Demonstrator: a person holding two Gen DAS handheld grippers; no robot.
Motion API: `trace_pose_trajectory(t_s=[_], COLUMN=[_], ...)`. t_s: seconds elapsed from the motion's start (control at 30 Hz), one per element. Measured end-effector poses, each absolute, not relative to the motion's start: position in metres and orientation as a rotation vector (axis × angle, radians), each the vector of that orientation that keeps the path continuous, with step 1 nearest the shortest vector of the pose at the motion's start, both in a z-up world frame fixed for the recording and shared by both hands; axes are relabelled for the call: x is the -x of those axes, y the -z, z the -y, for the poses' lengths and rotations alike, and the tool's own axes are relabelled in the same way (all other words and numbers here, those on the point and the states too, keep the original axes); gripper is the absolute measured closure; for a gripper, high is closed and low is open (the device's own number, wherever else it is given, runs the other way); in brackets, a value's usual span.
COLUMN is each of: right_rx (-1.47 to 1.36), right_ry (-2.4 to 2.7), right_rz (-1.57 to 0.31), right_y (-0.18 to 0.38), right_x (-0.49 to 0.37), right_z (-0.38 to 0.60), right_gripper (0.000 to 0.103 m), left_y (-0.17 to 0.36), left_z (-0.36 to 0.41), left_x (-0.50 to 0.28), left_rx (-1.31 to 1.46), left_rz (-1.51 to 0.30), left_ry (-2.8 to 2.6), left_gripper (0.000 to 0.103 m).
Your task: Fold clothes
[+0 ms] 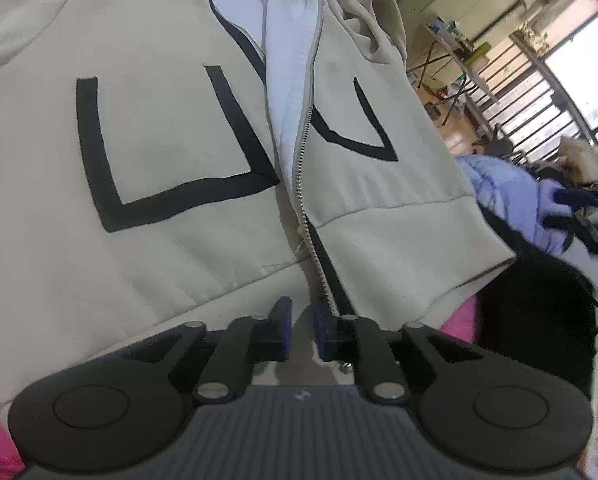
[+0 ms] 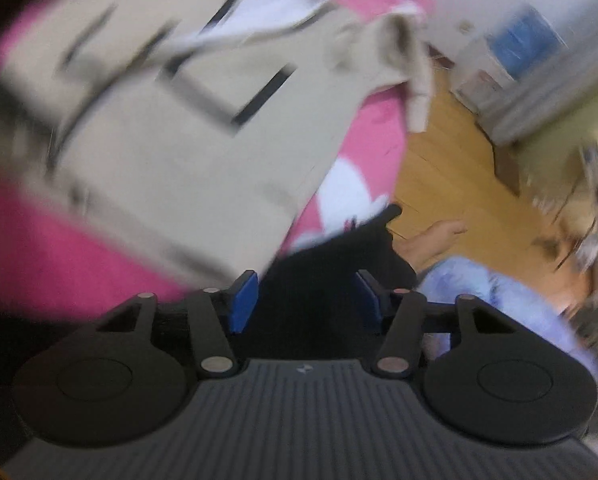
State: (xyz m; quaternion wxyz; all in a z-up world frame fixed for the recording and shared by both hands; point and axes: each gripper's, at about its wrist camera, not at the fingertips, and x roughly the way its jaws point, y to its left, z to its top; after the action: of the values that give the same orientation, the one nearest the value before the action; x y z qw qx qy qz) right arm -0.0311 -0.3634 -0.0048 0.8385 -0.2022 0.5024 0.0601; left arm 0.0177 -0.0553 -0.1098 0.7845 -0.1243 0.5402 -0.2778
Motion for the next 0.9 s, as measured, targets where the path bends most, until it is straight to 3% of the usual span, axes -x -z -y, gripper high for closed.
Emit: trace_pose_trajectory(t_s=[0.2, 0.23, 0.27, 0.3, 0.47, 0.6, 0.9], right_rx=[0.046, 0.023, 0.000, -0.017, -0.032, -0.125, 0.034], right_ry=[-0.127, -0.126, -0.124, -0.121, -0.123, -0.033, 0.030], right_rz=[-1.076, -1.109, -1.143, -1.169, -1.099, -1.193, -1.088], right_y=[0.046, 0.058, 0.070, 0.079, 0.069, 0.090, 0.061], right_x=[-0.043, -0.053, -0.064, -0.072, -0.062, -0.065, -0.038], right_z=[0.385, 0.387, 0.389, 0.390, 0.399, 0.419, 0.399], right_gripper=[0.053, 0.065, 0.090, 0.099, 0.099, 0.099, 0.086], left_y=[0.109, 0.110, 0.110, 0.110, 0.111, 0.108, 0.090], left_z=[0.058, 0.058, 0.059, 0.058, 0.055, 0.054, 0.050], left_x=[-0.020, -0.020, -0.020, -0.019, -0.019, -0.018, -0.013], left_rx=[0.292, 0.293, 0.295, 0.298, 0.309, 0.315, 0.342], left_rz=[-1.168, -1.167, -1.167, -1.166, -1.165, -1.168, -1.112], left_ry=[0.611, 0.613, 0.615, 0.620, 0.644, 0.654, 0.725], left_gripper=[0.077, 0.077, 0.075, 0.074, 0.069, 0.065, 0.045])
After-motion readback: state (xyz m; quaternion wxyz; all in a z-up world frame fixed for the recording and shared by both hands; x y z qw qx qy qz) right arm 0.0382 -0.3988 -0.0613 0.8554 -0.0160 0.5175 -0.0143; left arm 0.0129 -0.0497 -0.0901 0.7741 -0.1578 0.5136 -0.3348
